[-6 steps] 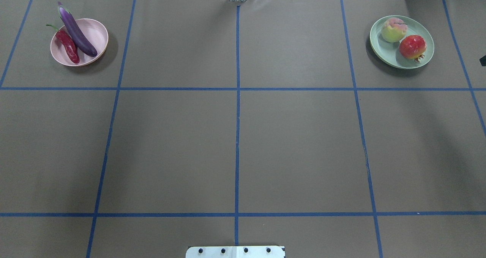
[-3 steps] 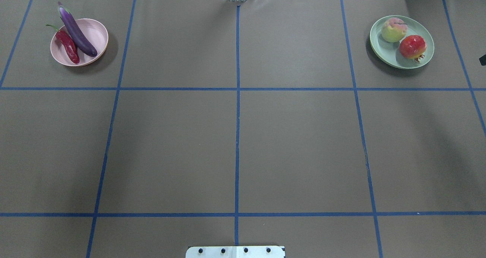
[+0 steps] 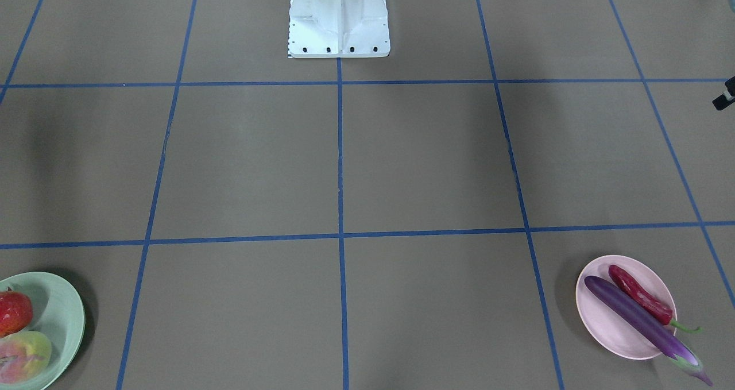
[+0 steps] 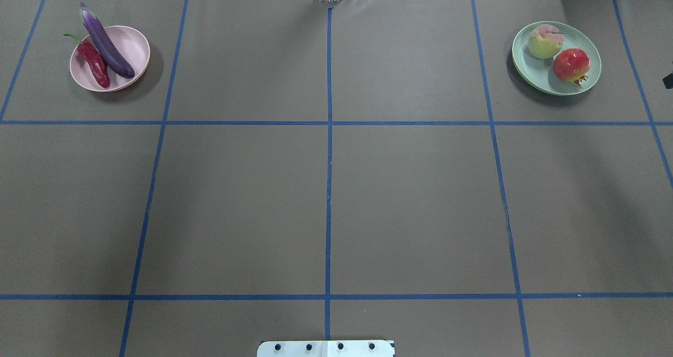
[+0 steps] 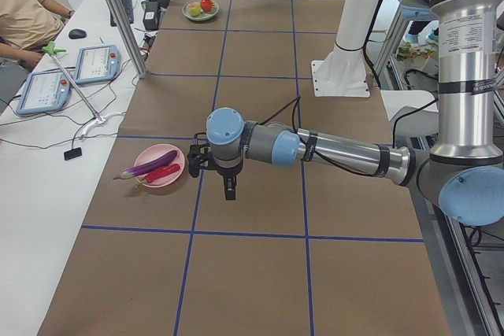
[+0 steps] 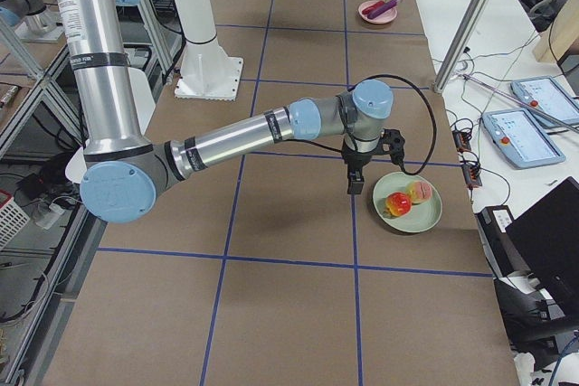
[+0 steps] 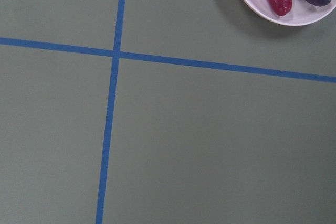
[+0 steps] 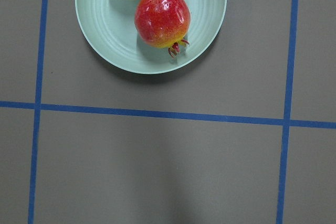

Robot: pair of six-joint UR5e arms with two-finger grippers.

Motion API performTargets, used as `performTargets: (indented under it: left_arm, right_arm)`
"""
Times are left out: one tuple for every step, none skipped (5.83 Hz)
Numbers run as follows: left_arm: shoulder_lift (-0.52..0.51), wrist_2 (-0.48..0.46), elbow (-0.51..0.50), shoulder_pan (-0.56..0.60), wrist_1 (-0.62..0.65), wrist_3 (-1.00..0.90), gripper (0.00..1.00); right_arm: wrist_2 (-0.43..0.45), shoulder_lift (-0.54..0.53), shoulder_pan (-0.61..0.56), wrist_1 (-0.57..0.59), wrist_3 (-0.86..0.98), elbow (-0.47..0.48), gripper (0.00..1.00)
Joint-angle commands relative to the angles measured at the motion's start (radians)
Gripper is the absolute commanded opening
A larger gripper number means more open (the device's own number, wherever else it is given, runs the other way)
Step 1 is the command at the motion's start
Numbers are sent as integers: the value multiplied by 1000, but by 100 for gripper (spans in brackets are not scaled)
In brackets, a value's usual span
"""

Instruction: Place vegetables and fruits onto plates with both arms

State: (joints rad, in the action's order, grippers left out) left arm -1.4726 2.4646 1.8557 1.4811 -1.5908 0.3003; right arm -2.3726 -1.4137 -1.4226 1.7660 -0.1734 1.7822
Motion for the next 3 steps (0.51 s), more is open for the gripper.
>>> performTargets:
  left_arm:
    - [-2, 7, 0, -2, 0, 2, 100]
    - [12, 8, 8, -1, 0, 0, 100]
    - [12, 7, 4, -2, -1, 0, 100]
  right_arm:
    - [10, 5, 5, 0, 2, -10, 100]
    - [12, -4, 5, 0, 2, -20, 100]
    - [12, 1, 5, -3, 2, -38, 100]
